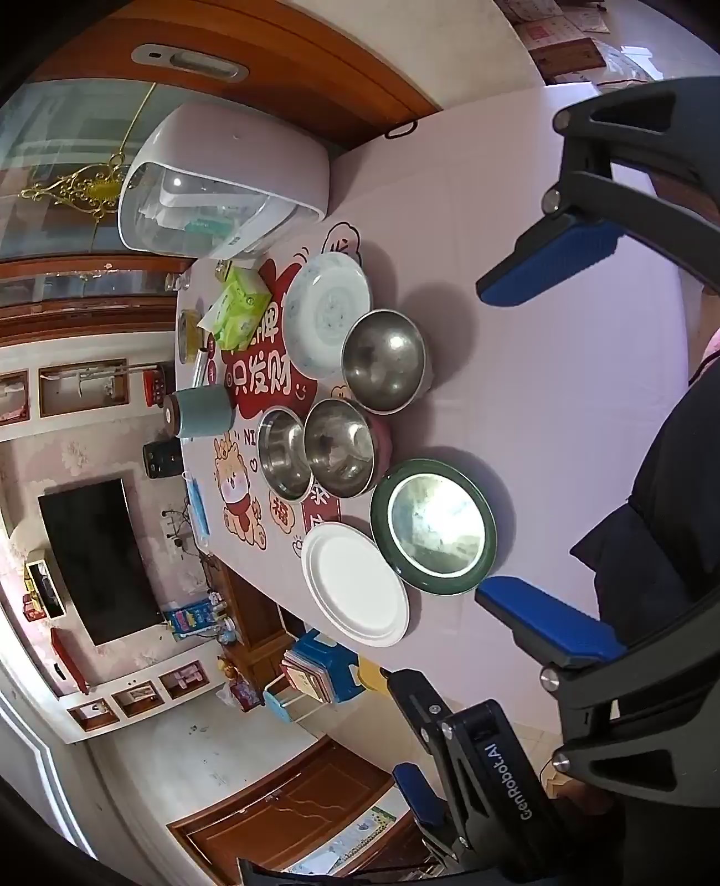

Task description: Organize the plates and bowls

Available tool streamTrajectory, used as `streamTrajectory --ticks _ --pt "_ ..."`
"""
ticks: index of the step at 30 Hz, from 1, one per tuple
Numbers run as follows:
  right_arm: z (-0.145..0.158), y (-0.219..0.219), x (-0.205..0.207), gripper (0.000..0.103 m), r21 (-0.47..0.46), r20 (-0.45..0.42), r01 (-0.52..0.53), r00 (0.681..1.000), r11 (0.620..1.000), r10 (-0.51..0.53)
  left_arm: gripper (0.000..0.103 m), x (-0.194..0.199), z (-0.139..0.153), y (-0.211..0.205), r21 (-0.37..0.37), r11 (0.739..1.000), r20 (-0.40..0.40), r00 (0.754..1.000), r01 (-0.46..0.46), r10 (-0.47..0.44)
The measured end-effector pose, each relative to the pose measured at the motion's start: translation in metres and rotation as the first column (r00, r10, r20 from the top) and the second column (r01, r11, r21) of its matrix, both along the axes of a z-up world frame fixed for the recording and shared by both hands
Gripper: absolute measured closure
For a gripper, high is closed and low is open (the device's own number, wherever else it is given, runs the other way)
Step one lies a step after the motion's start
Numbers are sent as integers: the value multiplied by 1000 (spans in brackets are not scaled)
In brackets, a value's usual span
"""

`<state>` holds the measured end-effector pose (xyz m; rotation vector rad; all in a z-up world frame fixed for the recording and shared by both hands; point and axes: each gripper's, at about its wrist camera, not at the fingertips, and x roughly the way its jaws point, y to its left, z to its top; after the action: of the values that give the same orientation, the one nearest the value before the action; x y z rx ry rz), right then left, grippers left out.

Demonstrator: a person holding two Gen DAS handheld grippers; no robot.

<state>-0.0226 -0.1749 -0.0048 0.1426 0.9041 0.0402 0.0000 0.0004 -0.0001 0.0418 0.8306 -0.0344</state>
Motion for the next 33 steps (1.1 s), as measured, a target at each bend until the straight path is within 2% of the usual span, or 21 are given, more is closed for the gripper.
streamTrajectory --ticks 12,19,33 --pt "6 5 3 4 -4 -8 -2 1000 1000 2 1 -1 1 2 14 1000 2 1000 -11 11" --pt "-6 -7 5 4 -8 -13 12 1000 1000 -12 1 2 -7 -13 14 1000 -4 1000 3 -3" --pt "-6 -6 9 4 -12 -19 9 1000 1000 -10 1 4 -5 -9 19 1000 -11 1000 1 -1"
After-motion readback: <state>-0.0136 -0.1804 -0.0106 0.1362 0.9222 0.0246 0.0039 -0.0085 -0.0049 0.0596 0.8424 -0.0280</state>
